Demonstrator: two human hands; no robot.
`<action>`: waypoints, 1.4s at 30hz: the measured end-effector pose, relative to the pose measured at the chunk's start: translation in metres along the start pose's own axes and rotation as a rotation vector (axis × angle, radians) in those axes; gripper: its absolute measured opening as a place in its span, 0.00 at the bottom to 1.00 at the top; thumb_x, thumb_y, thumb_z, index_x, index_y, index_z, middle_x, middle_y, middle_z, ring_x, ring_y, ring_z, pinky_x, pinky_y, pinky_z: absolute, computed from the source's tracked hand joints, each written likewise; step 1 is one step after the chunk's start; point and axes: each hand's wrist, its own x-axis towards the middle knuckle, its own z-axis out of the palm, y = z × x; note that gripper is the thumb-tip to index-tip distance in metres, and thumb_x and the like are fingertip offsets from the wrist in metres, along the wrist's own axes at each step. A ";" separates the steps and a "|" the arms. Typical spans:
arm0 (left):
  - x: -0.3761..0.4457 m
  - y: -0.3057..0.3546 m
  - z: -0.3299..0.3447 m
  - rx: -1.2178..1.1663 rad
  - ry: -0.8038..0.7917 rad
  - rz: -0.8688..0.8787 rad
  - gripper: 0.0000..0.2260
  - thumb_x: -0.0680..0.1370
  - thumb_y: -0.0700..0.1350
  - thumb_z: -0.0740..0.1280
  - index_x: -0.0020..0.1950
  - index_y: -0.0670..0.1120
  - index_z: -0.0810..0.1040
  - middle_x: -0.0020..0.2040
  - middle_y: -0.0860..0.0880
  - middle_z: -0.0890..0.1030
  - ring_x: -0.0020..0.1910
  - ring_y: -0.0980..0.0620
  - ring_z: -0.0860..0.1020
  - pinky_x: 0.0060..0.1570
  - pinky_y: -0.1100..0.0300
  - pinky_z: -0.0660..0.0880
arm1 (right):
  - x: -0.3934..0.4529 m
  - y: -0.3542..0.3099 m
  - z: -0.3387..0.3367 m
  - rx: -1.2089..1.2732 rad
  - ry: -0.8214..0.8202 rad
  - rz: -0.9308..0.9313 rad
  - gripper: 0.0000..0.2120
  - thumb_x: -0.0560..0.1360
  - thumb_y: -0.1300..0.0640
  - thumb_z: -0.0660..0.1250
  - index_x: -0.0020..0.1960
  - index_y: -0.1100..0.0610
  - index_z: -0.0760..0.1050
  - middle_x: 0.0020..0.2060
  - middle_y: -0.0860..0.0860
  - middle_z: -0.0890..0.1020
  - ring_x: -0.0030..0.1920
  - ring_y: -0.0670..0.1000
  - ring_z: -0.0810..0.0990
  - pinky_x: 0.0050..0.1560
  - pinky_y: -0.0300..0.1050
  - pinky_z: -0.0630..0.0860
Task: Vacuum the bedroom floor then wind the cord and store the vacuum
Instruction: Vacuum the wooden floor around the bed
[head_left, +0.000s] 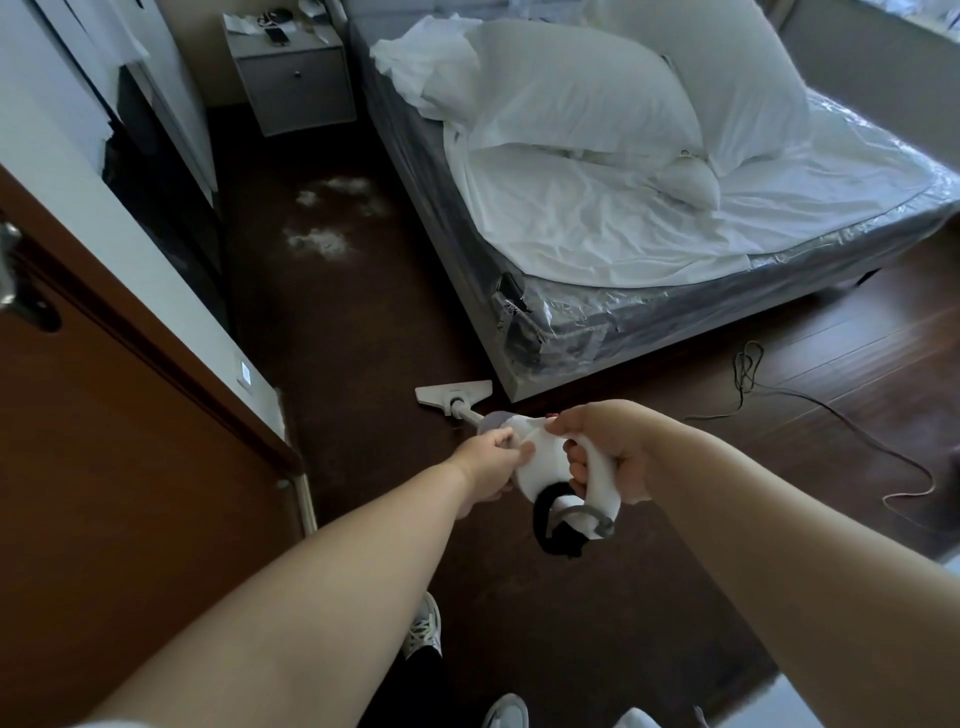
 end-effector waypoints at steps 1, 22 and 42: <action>0.001 -0.001 -0.001 -0.002 0.001 0.000 0.25 0.81 0.51 0.63 0.77 0.52 0.61 0.68 0.45 0.73 0.61 0.46 0.76 0.46 0.60 0.72 | 0.000 0.001 0.001 0.011 0.000 -0.004 0.08 0.77 0.57 0.66 0.42 0.60 0.74 0.21 0.50 0.69 0.22 0.48 0.67 0.32 0.41 0.68; 0.047 0.003 -0.015 0.015 -0.002 0.068 0.28 0.80 0.56 0.61 0.78 0.54 0.57 0.75 0.48 0.66 0.73 0.46 0.66 0.73 0.44 0.62 | 0.032 -0.023 0.009 0.079 -0.001 -0.008 0.05 0.77 0.57 0.65 0.49 0.59 0.75 0.21 0.50 0.70 0.22 0.48 0.68 0.30 0.42 0.69; -0.007 0.004 0.067 0.124 -0.014 0.073 0.25 0.76 0.60 0.65 0.70 0.52 0.66 0.63 0.46 0.76 0.60 0.46 0.77 0.64 0.46 0.73 | -0.022 0.002 -0.065 -0.281 0.042 0.004 0.04 0.76 0.59 0.64 0.45 0.60 0.73 0.23 0.51 0.67 0.25 0.49 0.63 0.30 0.43 0.65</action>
